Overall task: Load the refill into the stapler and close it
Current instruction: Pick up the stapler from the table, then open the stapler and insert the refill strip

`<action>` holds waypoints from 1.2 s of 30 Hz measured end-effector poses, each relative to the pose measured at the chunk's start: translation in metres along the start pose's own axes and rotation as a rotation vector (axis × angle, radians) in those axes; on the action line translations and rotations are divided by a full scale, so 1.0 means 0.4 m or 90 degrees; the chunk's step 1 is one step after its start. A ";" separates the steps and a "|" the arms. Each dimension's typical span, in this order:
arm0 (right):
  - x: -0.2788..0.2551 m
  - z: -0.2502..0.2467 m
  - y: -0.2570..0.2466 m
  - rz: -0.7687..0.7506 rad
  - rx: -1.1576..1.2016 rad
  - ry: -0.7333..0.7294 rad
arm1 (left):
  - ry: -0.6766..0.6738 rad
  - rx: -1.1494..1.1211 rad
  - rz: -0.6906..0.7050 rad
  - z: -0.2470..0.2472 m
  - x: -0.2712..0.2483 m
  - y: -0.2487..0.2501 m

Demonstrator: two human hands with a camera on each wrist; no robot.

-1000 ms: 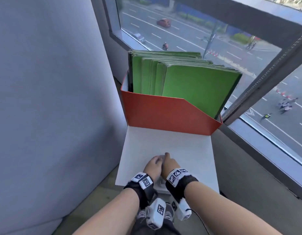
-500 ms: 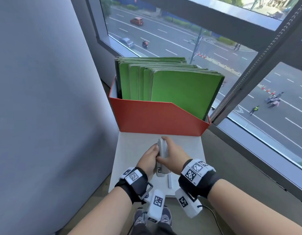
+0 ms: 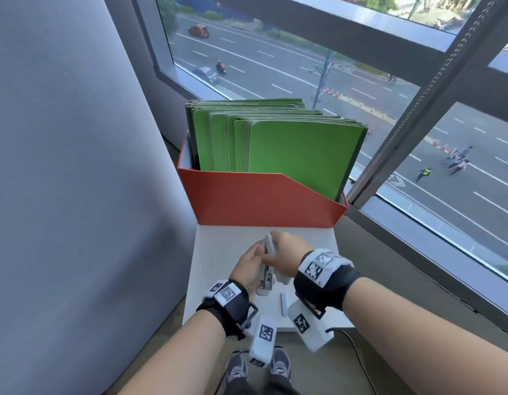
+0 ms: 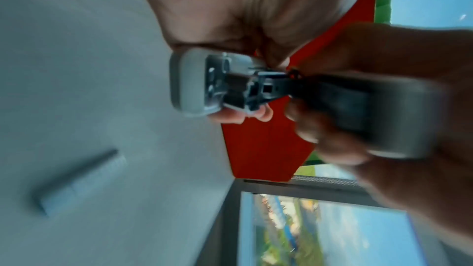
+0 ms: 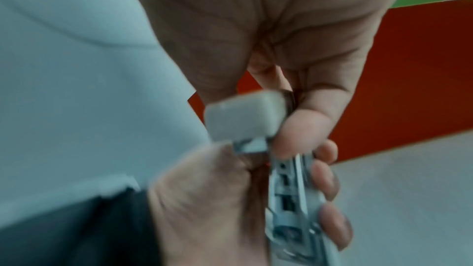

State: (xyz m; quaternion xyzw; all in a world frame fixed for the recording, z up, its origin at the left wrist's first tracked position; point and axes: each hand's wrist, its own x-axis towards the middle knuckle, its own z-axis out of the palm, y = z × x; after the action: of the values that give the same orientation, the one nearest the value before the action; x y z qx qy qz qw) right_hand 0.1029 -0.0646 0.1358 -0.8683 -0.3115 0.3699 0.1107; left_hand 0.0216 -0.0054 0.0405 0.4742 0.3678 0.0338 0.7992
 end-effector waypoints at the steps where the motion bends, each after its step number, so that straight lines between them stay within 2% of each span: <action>1: 0.000 -0.014 -0.004 0.010 0.002 -0.022 | -0.002 0.008 -0.005 -0.006 -0.003 -0.003; 5: 0.008 -0.075 -0.015 0.050 -0.055 -0.087 | -0.017 0.024 -0.008 -0.011 -0.021 -0.004; 8: 0.027 -0.122 -0.024 0.084 -0.005 -0.074 | -0.025 0.054 -0.004 -0.012 -0.015 0.005; 11: 0.058 -0.178 -0.036 0.066 0.010 -0.040 | -0.024 0.068 -0.002 -0.019 0.000 0.024; 17: 0.113 -0.242 -0.031 0.033 0.122 0.113 | -0.053 0.073 0.007 -0.021 0.007 0.070; 22: 0.130 -0.222 0.011 0.080 0.188 0.136 | -0.085 0.090 0.022 -0.033 0.004 0.064; 26: 0.125 -0.195 0.044 0.110 0.262 0.118 | -0.103 0.080 0.012 -0.040 -0.005 0.054; 30: 0.112 -0.168 0.068 0.052 0.306 0.096 | -0.121 0.059 0.022 -0.034 -0.009 0.054; 33: 0.093 -0.125 0.110 0.049 0.399 0.071 | -0.106 0.038 0.016 -0.035 -0.007 0.043; 36: 0.070 -0.039 0.167 0.097 0.350 0.038 | -0.074 0.026 0.005 -0.042 -0.003 0.019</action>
State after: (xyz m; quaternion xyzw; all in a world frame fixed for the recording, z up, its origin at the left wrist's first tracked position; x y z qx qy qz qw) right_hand 0.1595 -0.0986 0.1024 -0.8371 -0.1299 0.4218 0.3233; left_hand 0.0125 0.0106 0.0422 0.4929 0.3193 0.0022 0.8094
